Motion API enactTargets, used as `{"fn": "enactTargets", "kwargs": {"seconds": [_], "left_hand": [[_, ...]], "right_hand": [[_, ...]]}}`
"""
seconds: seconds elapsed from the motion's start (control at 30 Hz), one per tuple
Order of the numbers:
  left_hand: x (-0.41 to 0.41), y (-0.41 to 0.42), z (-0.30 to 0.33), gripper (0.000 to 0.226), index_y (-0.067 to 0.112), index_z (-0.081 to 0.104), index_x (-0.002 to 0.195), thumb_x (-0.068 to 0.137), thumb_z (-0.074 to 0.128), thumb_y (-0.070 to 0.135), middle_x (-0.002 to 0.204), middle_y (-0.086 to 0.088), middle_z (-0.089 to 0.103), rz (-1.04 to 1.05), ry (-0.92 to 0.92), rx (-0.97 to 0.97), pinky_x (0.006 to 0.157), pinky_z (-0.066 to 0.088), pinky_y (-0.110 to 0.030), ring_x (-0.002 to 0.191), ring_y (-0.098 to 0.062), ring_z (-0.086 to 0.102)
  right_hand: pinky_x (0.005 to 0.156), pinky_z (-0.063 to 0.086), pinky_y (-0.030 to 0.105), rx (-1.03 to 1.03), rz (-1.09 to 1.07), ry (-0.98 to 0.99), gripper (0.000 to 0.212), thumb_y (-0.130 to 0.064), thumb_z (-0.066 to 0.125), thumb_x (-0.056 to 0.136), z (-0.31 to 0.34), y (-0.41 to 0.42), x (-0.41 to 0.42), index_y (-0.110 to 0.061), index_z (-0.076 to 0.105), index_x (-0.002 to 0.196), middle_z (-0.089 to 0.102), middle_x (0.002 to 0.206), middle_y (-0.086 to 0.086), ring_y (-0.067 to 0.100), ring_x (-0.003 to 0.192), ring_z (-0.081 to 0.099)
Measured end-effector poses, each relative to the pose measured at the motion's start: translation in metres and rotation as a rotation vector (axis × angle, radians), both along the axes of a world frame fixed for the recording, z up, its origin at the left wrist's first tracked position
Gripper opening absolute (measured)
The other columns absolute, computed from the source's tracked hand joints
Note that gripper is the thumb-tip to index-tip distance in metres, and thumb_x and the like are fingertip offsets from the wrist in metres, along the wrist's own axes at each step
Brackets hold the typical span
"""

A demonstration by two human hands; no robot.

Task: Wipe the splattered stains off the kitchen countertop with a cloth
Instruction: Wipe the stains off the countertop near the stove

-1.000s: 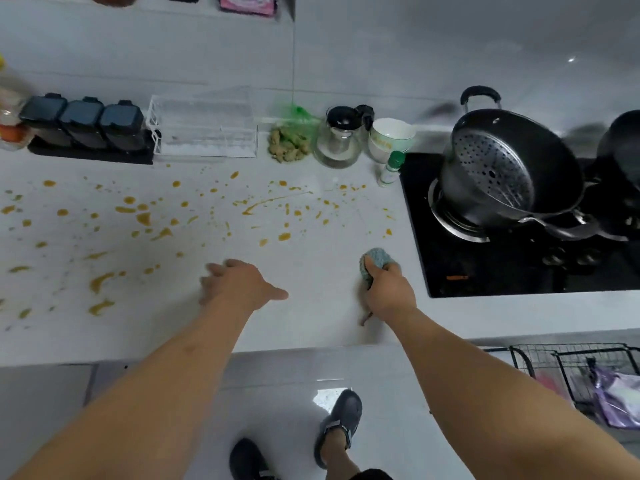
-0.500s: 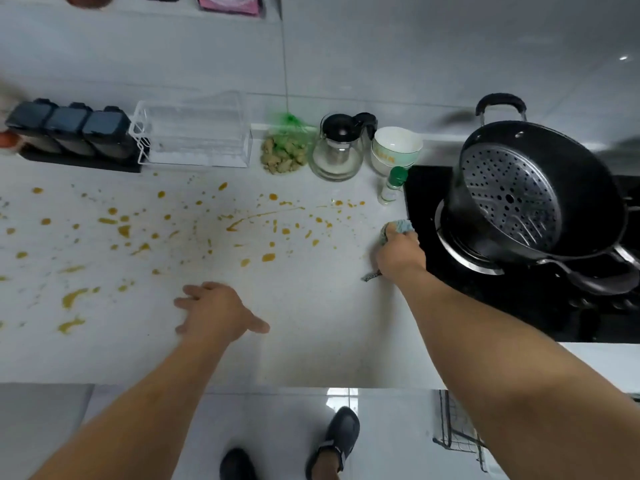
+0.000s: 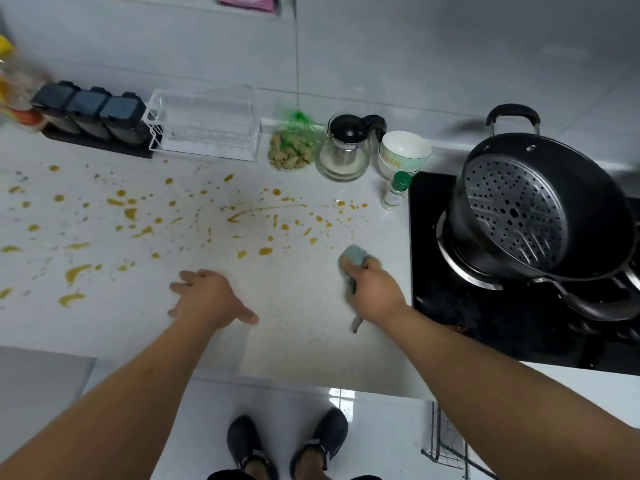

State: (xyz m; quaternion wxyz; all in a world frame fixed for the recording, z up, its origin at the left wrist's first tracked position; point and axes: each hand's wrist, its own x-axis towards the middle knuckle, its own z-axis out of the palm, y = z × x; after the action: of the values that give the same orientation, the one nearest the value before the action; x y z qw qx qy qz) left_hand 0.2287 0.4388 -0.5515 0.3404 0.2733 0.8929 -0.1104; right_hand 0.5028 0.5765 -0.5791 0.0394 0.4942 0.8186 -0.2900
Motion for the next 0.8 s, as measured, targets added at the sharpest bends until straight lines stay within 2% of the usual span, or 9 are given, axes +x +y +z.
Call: {"fn": "enactTargets", "kwargs": {"seconds": [0.1, 0.17, 0.27, 0.33, 0.4, 0.5, 0.57, 0.67, 0.8], "left_hand": [[0.000, -0.001, -0.002, 0.167, -0.007, -0.003, 0.159, 0.045, 0.099, 0.061, 0.166, -0.034, -0.005, 0.006, -0.003, 0.008, 0.107, 0.031, -0.079, 0.151, -0.057, 0.003], [-0.002, 0.001, -0.003, 0.168, -0.007, -0.004, 0.159, 0.045, 0.099, 0.061, 0.165, -0.035, -0.007, 0.006, -0.013, 0.001, 0.108, 0.030, -0.079, 0.151, -0.059, 0.001], [-0.004, 0.004, -0.003, 0.168, -0.009, -0.006, 0.158, 0.046, 0.099, 0.061, 0.164, -0.039, -0.009, -0.014, -0.031, -0.020, 0.108, 0.031, -0.079, 0.150, -0.061, 0.000], [-0.004, 0.004, -0.002, 0.168, -0.009, -0.007, 0.158, 0.047, 0.099, 0.060, 0.163, -0.039, -0.010, -0.015, -0.036, -0.022, 0.110, 0.031, -0.078, 0.150, -0.061, 0.000], [-0.003, 0.002, 0.000, 0.167, -0.008, -0.007, 0.158, 0.048, 0.099, 0.060, 0.164, -0.037, -0.011, -0.008, -0.036, -0.013, 0.111, 0.029, -0.077, 0.151, -0.060, -0.001], [-0.002, 0.002, 0.002, 0.165, -0.008, -0.007, 0.159, 0.050, 0.099, 0.058, 0.165, -0.036, -0.011, 0.000, -0.043, -0.010, 0.113, 0.028, -0.076, 0.151, -0.059, -0.002], [-0.001, 0.001, 0.004, 0.164, -0.008, -0.007, 0.159, 0.052, 0.099, 0.057, 0.165, -0.036, -0.013, 0.009, -0.050, -0.017, 0.113, 0.027, -0.076, 0.152, -0.058, -0.004], [0.001, 0.003, 0.006, 0.162, -0.007, -0.010, 0.159, 0.055, 0.098, 0.055, 0.165, -0.035, -0.014, 0.019, -0.061, -0.033, 0.113, 0.025, -0.076, 0.152, -0.057, -0.005], [0.002, 0.006, 0.007, 0.162, -0.007, -0.012, 0.158, 0.056, 0.098, 0.055, 0.164, -0.035, -0.016, 0.017, -0.067, -0.051, 0.114, 0.025, -0.076, 0.152, -0.058, -0.006]], "right_hand": [[0.094, 0.052, 0.041, 0.073, -0.183, -0.111, 0.056, -0.021, 0.050, 0.093, 0.002, 0.039, -0.001, -0.036, 0.041, 0.146, 0.036, 0.145, 0.013, 0.039, 0.110, 0.057], [0.097, 0.050, 0.039, 0.075, -0.231, -0.158, 0.055, -0.021, 0.049, 0.092, 0.004, 0.061, -0.012, -0.033, 0.042, 0.145, 0.034, 0.145, 0.013, 0.041, 0.114, 0.055], [0.098, 0.048, 0.038, 0.025, -0.259, -0.118, 0.045, -0.019, 0.047, 0.091, 0.005, 0.077, -0.036, -0.026, 0.049, 0.136, 0.034, 0.146, 0.013, 0.042, 0.113, 0.053], [0.098, 0.046, 0.037, -0.011, -0.240, -0.037, 0.042, -0.020, 0.049, 0.091, 0.003, 0.066, -0.052, -0.028, 0.051, 0.132, 0.035, 0.145, 0.010, 0.039, 0.116, 0.052], [0.092, 0.042, 0.030, -0.029, -0.149, 0.043, 0.043, -0.022, 0.053, 0.090, -0.002, 0.039, -0.061, -0.031, 0.052, 0.131, 0.039, 0.138, 0.006, 0.034, 0.116, 0.051], [0.092, 0.042, 0.026, -0.035, 0.027, 0.052, 0.056, -0.024, 0.057, 0.091, -0.008, 0.010, -0.057, -0.037, 0.046, 0.145, 0.036, 0.141, 0.006, 0.031, 0.116, 0.052], [0.093, 0.043, 0.024, -0.055, 0.010, 0.040, 0.058, -0.026, 0.059, 0.092, -0.005, 0.016, -0.048, -0.040, 0.047, 0.146, 0.037, 0.141, 0.006, 0.030, 0.115, 0.056], [0.092, 0.052, 0.035, 0.042, -0.081, -0.061, 0.043, -0.021, 0.054, 0.090, 0.003, 0.043, -0.039, -0.033, 0.059, 0.131, 0.050, 0.130, 0.008, 0.034, 0.110, 0.059], [0.088, 0.052, 0.038, 0.110, -0.150, -0.238, 0.042, -0.016, 0.043, 0.091, 0.013, 0.084, -0.055, -0.025, 0.057, 0.129, 0.055, 0.127, 0.009, 0.035, 0.114, 0.056]]}}
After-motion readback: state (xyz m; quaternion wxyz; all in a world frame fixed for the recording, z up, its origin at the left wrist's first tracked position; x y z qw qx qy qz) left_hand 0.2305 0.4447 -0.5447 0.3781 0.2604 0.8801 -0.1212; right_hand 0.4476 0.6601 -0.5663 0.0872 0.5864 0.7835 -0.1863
